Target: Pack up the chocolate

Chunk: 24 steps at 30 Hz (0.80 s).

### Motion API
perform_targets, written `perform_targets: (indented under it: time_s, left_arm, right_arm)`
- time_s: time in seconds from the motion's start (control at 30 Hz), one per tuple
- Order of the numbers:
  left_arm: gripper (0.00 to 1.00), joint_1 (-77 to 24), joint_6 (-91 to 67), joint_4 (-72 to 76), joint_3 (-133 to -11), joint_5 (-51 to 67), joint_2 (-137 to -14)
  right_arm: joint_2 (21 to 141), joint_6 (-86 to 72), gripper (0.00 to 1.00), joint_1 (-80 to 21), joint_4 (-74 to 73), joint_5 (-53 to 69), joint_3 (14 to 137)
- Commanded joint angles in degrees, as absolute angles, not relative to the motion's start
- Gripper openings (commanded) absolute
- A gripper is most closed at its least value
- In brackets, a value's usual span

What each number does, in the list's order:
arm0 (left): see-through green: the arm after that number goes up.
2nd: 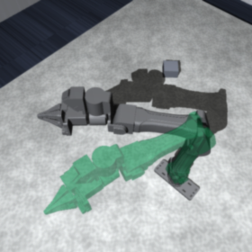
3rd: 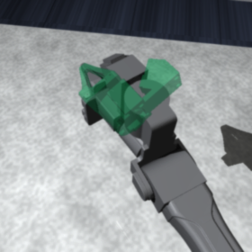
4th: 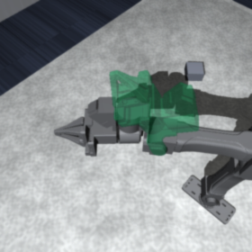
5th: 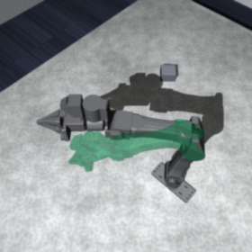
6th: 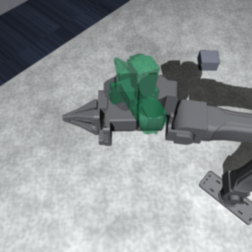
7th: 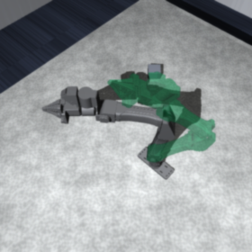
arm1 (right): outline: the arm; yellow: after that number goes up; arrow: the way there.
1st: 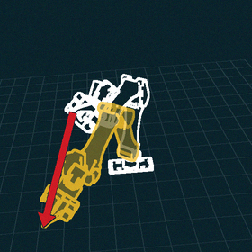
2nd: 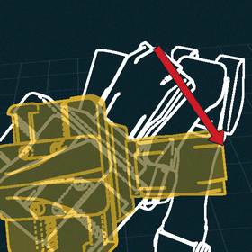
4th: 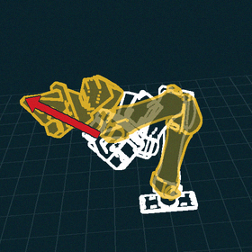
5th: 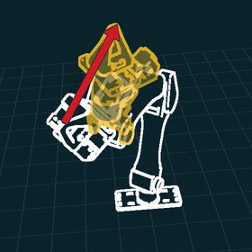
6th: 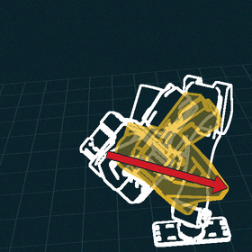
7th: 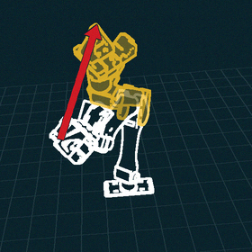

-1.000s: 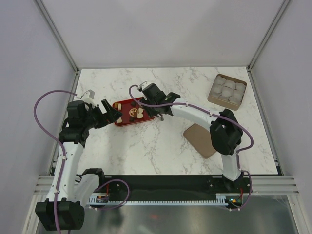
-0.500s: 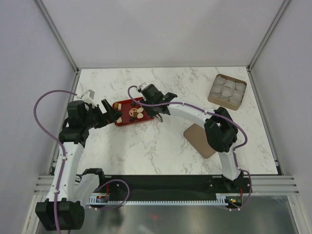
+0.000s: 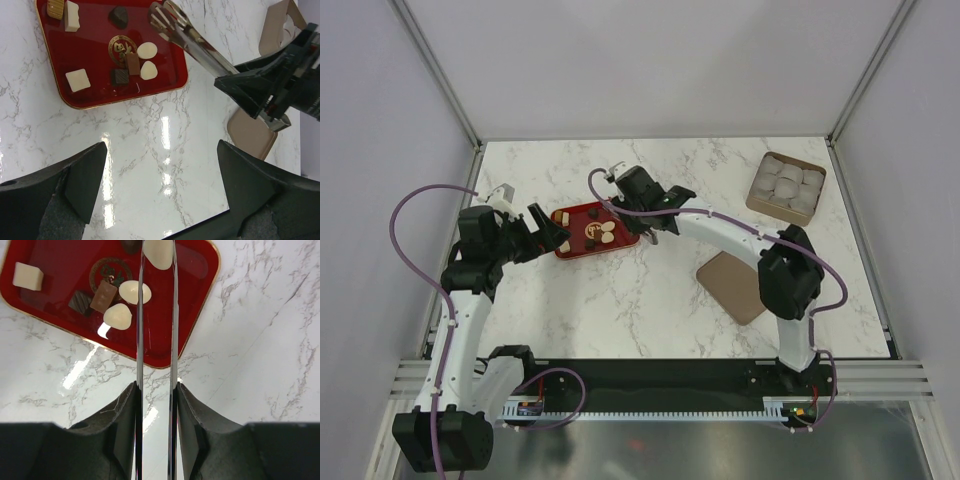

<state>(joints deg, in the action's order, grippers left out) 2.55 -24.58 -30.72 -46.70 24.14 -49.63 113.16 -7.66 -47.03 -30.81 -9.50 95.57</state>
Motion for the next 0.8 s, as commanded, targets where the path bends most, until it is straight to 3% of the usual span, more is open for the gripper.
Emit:
perform_targets:
  time_s: [0.0,0.27,0.77]
  left_arm:
    - [0.99,2.8,-22.5,-28.7,-46.6,25.0,-49.7]
    - [1.00,2.6,-22.6,-28.7,-46.5,25.5,-49.7]
    - [1.00,2.6,-22.8,-28.7,-46.5,26.3,-49.9]
  right_arm:
    - [105.7,-7.8,0.36,-46.4,-31.0,-8.9,95.2]
    - [98.7,-6.7,0.36,-40.5,-36.0,-15.1,95.0]
    - [99.7,-11.6,0.35,-9.1,-38.1,-18.2,92.9]
